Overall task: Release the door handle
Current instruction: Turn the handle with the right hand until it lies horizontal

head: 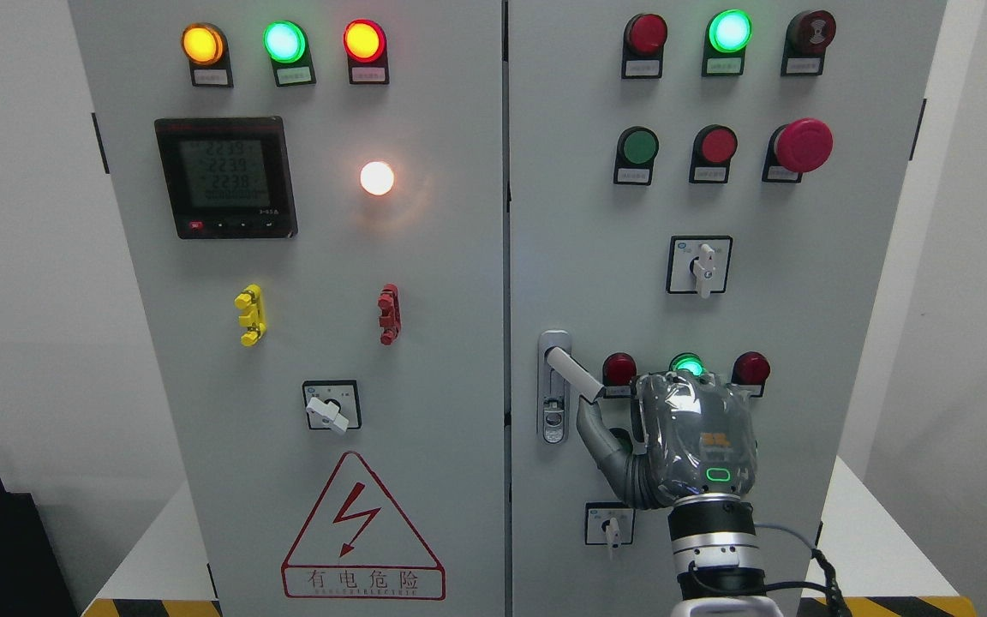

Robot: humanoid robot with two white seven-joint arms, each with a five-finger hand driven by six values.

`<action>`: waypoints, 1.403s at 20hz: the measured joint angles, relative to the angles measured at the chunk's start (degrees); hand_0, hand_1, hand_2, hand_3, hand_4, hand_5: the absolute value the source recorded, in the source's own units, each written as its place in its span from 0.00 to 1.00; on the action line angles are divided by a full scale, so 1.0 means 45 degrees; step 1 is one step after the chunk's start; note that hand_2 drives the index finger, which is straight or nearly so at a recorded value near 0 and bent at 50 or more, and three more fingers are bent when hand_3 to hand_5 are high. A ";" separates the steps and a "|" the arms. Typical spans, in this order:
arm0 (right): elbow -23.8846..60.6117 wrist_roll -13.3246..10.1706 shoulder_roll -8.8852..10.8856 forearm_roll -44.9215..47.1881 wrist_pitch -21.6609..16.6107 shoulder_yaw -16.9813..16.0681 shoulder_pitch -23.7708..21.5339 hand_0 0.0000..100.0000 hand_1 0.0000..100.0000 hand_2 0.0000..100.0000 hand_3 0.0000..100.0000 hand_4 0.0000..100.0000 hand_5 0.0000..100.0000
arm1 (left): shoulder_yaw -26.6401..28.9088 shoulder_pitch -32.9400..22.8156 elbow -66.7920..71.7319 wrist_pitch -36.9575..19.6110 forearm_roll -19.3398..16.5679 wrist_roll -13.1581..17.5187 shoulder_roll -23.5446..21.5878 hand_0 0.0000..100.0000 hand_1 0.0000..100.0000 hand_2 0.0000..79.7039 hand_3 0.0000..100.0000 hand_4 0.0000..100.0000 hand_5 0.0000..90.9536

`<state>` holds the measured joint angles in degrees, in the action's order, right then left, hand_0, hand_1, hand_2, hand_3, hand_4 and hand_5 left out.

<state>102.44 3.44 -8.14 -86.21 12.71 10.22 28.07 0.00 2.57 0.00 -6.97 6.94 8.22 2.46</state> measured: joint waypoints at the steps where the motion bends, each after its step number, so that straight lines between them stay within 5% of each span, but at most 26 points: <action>1: 0.0003 0.0000 -0.0001 -0.0009 -0.0001 -0.0012 0.0004 0.45 0.14 0.95 1.00 1.00 0.97 | 0.0000 0.0000 0.0000 0.0000 0.0000 0.0000 0.0000 0.12 0.39 0.00 0.00 0.00 0.00; 28: 0.0026 0.0024 -0.0013 -0.0061 -0.0004 -0.0169 0.0300 0.45 0.14 0.95 1.00 1.00 0.97 | 0.0000 0.0000 0.0000 -0.0004 0.0000 0.0000 0.0000 0.12 0.39 0.00 0.00 0.00 0.00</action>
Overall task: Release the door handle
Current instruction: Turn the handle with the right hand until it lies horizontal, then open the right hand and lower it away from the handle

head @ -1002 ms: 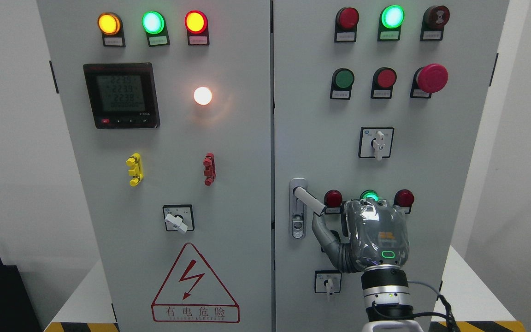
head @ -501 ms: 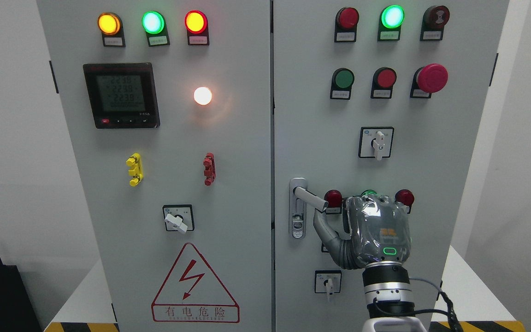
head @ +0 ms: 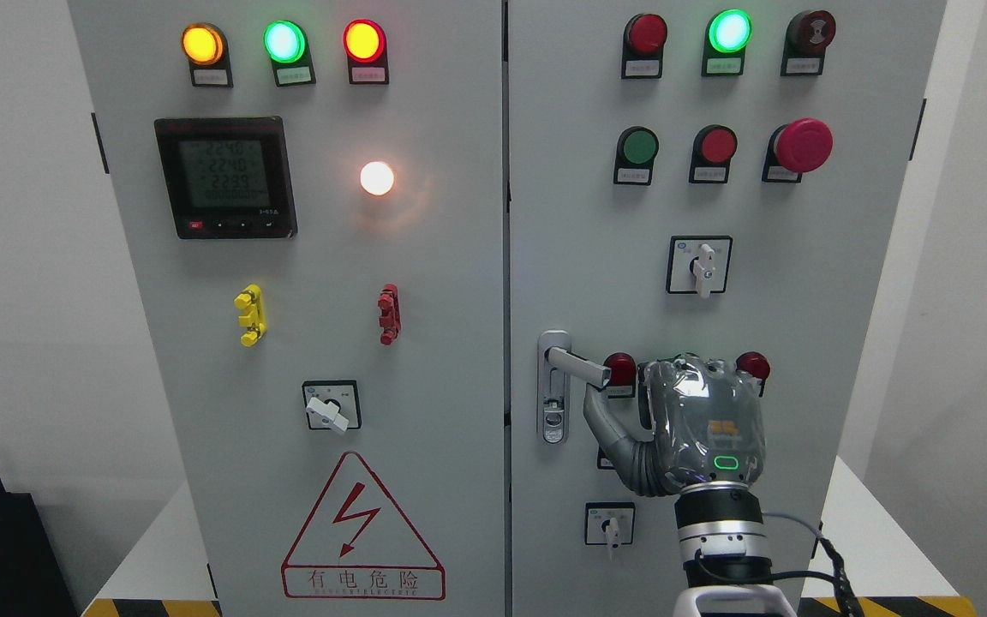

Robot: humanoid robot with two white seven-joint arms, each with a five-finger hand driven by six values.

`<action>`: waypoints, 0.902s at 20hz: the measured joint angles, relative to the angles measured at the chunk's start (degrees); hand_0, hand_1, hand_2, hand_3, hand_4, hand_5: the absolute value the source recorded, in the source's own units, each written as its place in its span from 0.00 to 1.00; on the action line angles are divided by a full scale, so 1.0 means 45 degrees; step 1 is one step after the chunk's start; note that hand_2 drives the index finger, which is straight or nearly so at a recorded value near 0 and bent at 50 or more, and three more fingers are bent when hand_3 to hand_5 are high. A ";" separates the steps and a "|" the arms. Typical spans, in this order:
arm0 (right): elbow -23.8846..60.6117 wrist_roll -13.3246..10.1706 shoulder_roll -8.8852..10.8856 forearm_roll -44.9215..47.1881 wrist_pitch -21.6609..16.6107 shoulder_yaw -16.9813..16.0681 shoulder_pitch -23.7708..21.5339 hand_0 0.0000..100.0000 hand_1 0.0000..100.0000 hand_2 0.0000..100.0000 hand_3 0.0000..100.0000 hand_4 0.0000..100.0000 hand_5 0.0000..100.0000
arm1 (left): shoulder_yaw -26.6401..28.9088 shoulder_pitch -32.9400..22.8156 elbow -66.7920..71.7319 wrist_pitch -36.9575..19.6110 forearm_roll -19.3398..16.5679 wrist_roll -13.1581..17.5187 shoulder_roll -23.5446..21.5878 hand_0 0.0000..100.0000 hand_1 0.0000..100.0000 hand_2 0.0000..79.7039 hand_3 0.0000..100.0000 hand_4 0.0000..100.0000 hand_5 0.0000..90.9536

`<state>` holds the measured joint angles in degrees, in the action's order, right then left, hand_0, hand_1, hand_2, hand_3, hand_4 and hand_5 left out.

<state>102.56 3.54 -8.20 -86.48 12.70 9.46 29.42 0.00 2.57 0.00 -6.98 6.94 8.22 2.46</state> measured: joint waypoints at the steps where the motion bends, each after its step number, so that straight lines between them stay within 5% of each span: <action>1: 0.0000 0.0000 0.0000 0.0000 0.0000 -0.0004 0.0010 0.45 0.14 0.95 1.00 1.00 0.97 | 0.0000 0.0000 0.0000 0.0000 0.0000 0.0000 0.0000 0.12 0.39 0.00 0.00 0.00 0.00; 12: 0.0056 0.0050 -0.0005 0.0042 -0.0040 -0.0025 -0.0201 0.45 0.14 0.95 1.00 1.00 0.97 | 0.0000 0.0000 0.0000 0.0000 0.0000 0.0000 0.0000 0.12 0.39 0.00 0.00 0.00 0.00; 18: 0.0322 -0.0556 -0.0006 0.0082 -0.0609 0.0010 -0.0830 0.46 0.14 0.94 1.00 1.00 0.97 | 0.0000 0.0000 0.0000 0.0000 0.0000 0.0000 0.0000 0.12 0.39 0.00 0.00 0.00 0.00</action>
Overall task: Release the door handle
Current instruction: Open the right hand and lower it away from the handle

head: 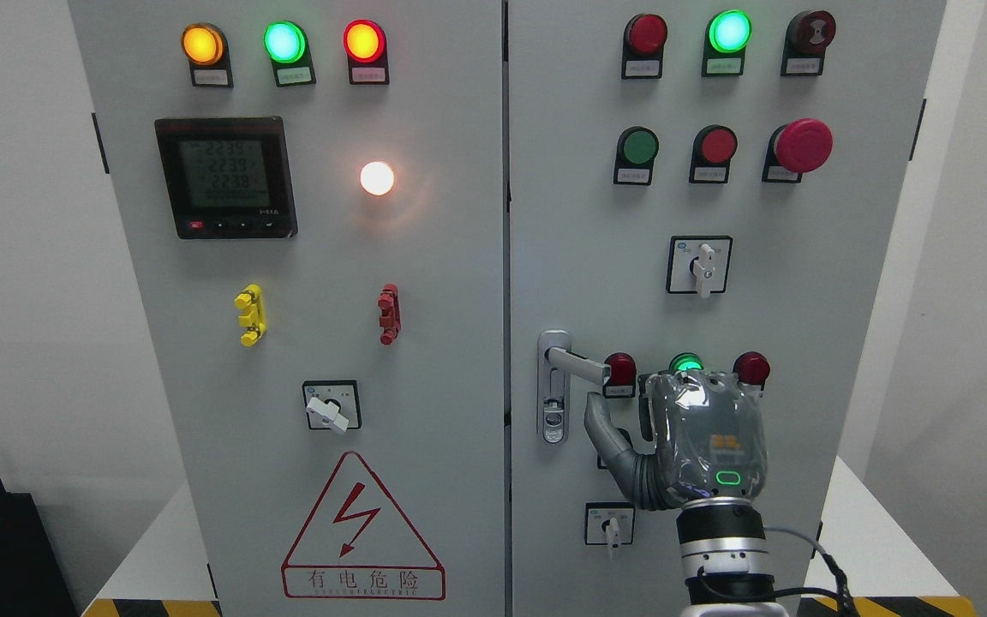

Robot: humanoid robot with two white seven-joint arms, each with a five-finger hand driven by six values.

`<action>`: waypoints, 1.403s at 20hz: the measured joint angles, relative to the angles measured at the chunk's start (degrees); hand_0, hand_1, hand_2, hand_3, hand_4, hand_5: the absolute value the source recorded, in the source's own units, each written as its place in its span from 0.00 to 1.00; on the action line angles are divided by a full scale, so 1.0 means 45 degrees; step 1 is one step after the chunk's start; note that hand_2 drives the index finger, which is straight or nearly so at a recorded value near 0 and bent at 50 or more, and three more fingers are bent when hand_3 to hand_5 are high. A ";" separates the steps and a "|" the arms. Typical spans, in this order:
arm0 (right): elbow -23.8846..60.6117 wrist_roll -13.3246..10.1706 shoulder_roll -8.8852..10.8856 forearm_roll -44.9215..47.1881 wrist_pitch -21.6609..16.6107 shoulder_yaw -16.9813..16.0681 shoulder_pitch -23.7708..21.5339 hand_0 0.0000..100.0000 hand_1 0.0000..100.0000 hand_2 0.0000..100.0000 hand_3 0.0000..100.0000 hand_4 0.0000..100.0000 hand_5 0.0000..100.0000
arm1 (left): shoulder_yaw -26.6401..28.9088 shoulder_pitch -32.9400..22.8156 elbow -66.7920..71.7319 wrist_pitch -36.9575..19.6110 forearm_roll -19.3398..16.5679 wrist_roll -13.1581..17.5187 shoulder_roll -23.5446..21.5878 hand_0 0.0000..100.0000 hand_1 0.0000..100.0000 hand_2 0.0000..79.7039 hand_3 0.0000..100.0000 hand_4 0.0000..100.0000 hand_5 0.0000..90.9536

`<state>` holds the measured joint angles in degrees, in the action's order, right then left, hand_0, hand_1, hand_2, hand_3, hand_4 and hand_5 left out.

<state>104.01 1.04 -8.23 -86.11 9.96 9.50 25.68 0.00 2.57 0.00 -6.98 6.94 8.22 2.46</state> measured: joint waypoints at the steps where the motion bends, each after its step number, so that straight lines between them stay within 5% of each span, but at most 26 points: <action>1: 0.0089 -0.0197 0.0000 0.0007 -0.0249 0.0002 -0.0179 0.46 0.14 0.94 1.00 1.00 0.97 | 0.0000 0.0000 0.0000 0.0000 0.0000 0.0000 0.0000 0.12 0.39 0.00 0.00 0.00 0.00; 4: 0.0466 -0.1202 0.0004 0.0048 -0.1304 -0.0027 -0.1018 0.49 0.13 0.77 1.00 0.91 0.91 | 0.0000 -0.0001 0.0000 0.0000 0.0000 0.0000 0.0000 0.12 0.39 0.00 0.00 0.00 0.00; 5: 0.0660 -0.1547 0.0016 0.0064 -0.1633 -0.0071 -0.1431 0.49 0.14 0.64 1.00 0.87 0.86 | 0.0000 0.0000 0.0000 0.0000 0.0000 0.0000 0.0000 0.12 0.39 0.00 0.00 0.00 0.00; 7: 0.1019 -0.2070 0.0052 0.0224 -0.2580 -0.0236 -0.2206 0.50 0.14 0.48 0.80 0.72 0.72 | 0.0000 0.0000 0.0000 0.0000 0.0000 0.0000 0.0000 0.12 0.39 0.00 0.00 0.00 0.00; 8: 0.1200 -0.2209 0.0077 0.0384 -0.3029 -0.0338 -0.2565 0.49 0.15 0.31 0.53 0.47 0.45 | 0.0000 0.0000 0.0000 0.0000 0.0000 0.0000 0.0000 0.12 0.39 0.00 0.00 0.00 0.00; 9: 0.1369 -0.2325 0.0106 0.0584 -0.3396 -0.0464 -0.2875 0.49 0.15 0.26 0.43 0.36 0.35 | 0.0000 0.0000 0.0000 0.0000 0.0000 0.0000 0.0000 0.12 0.39 0.00 0.00 0.00 0.00; 10: 0.1528 -0.2383 0.0147 0.0788 -0.3672 -0.0613 -0.3141 0.49 0.14 0.13 0.22 0.15 0.11 | 0.0000 0.0000 0.0000 0.0000 0.0000 0.0000 0.0000 0.12 0.39 0.00 0.00 0.00 0.00; 11: 0.1658 -0.2451 0.0193 0.0989 -0.3876 -0.0736 -0.3349 0.50 0.11 0.01 0.06 0.00 0.00 | 0.0000 0.0002 -0.0001 0.0000 0.0000 0.0000 0.0000 0.12 0.39 0.00 0.00 0.00 0.00; 28: 0.2829 -0.2445 0.0287 0.1960 -0.4654 -0.1820 -0.4029 0.45 0.11 0.00 0.00 0.00 0.00 | 0.0000 0.0002 0.0000 0.0000 0.0000 0.0000 0.0000 0.12 0.39 0.00 0.00 0.00 0.00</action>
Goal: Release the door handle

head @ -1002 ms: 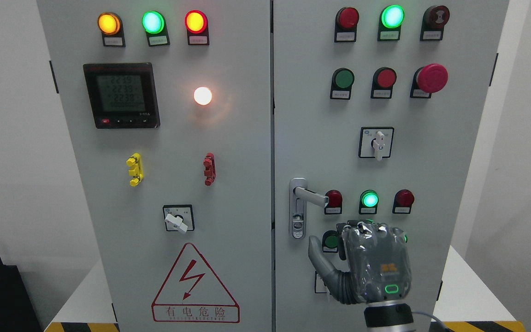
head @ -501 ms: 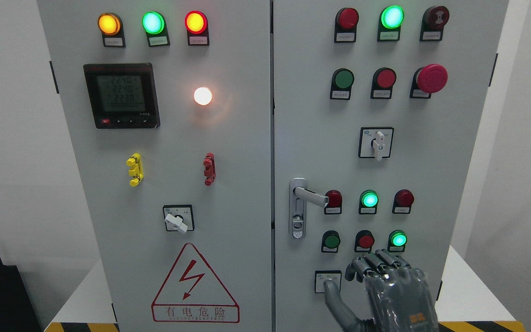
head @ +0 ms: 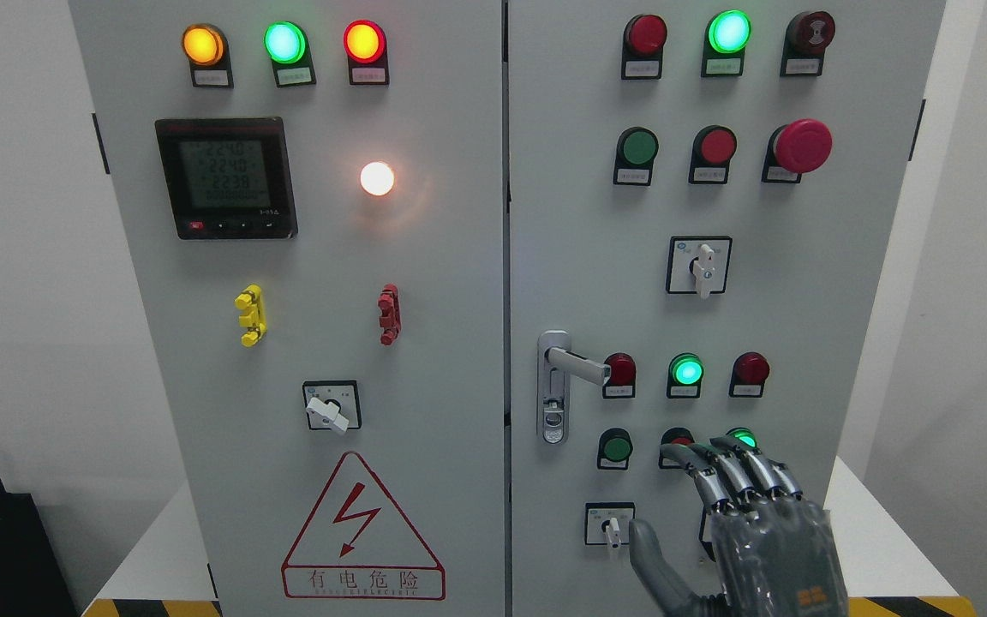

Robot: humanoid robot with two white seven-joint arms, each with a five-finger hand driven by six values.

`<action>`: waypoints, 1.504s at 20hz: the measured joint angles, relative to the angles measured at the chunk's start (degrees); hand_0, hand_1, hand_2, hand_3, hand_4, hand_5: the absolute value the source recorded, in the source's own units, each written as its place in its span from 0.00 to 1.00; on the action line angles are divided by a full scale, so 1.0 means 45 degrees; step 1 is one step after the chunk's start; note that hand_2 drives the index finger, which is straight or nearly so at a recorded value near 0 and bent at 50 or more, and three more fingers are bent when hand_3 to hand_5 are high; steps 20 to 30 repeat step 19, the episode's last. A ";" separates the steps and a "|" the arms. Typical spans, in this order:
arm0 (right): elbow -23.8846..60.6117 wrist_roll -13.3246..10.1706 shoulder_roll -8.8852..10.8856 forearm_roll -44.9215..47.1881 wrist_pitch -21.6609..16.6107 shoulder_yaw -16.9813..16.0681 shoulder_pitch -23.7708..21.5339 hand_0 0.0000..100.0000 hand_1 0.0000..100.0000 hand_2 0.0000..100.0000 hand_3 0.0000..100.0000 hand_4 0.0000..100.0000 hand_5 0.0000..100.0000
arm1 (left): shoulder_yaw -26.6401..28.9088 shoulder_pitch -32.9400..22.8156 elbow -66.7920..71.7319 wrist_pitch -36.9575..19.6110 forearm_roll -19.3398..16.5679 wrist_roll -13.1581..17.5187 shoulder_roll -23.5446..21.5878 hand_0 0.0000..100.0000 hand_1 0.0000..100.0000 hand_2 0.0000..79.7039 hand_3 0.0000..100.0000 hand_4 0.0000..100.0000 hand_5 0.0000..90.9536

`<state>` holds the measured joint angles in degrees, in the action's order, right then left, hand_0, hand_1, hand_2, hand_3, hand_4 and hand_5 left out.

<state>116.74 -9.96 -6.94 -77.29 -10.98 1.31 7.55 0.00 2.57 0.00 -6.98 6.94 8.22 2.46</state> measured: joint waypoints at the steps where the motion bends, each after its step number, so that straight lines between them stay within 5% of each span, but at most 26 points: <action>1: 0.0026 0.0009 -0.0011 0.0007 -0.0003 -0.0025 0.0008 0.45 0.12 0.00 0.00 0.00 0.00 | 0.0000 -0.0002 0.0000 -0.0001 0.0000 0.0000 0.0000 0.12 0.39 0.00 0.00 0.00 0.00; 30: 0.0250 0.0059 -0.0200 0.0045 -0.0023 -0.0240 0.0037 0.42 0.16 0.00 0.05 0.00 0.00 | 0.0000 -0.0005 0.0000 -0.0001 0.0000 0.0000 0.0000 0.12 0.39 0.00 0.00 0.00 0.00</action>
